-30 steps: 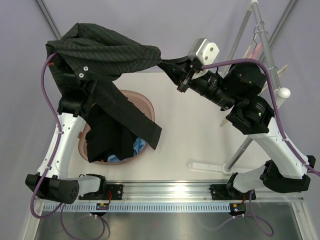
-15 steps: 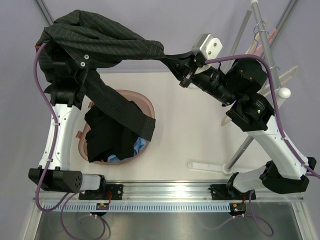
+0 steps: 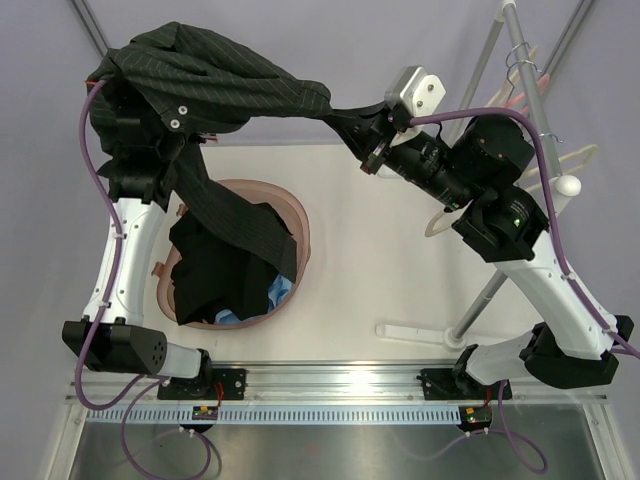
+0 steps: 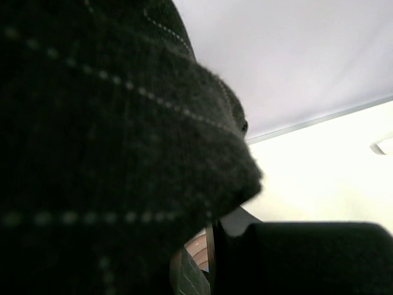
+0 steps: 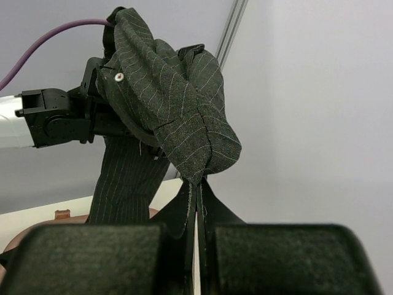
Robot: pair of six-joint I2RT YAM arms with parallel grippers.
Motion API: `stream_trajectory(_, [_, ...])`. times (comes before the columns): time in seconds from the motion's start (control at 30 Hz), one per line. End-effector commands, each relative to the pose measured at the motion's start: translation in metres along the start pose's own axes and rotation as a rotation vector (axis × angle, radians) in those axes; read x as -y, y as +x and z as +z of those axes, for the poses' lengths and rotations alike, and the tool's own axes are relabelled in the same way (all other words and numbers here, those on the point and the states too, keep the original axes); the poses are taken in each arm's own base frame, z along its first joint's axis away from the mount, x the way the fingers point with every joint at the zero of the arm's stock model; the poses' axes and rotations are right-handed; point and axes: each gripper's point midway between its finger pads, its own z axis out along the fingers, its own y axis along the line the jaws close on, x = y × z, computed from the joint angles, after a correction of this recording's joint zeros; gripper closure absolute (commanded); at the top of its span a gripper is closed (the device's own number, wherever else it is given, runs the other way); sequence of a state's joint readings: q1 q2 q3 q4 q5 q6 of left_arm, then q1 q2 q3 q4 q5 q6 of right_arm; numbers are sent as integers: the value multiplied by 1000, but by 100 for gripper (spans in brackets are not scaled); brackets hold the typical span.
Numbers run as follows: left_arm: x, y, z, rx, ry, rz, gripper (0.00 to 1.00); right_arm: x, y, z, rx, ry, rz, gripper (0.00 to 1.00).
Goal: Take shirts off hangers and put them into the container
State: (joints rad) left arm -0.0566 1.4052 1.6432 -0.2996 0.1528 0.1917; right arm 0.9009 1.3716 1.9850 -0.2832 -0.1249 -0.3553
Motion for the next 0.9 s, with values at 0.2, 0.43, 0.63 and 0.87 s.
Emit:
stream_trajectory(0.2, [64,32,-17,-14,206,-251,84,0,-23,-16,55,-23,42,100])
stream_trajectory(0.43, [131,70,-45,-71,337,-352,85,-9,-14,-4,31,-62,93,100])
stream_trajectory(0.63, [162,130,-54,-182,403,-482,85,-27,12,16,-34,-141,148,100])
stream_trajectory(0.87, [205,181,-77,-256,520,-672,84,-48,59,50,-125,-226,197,100])
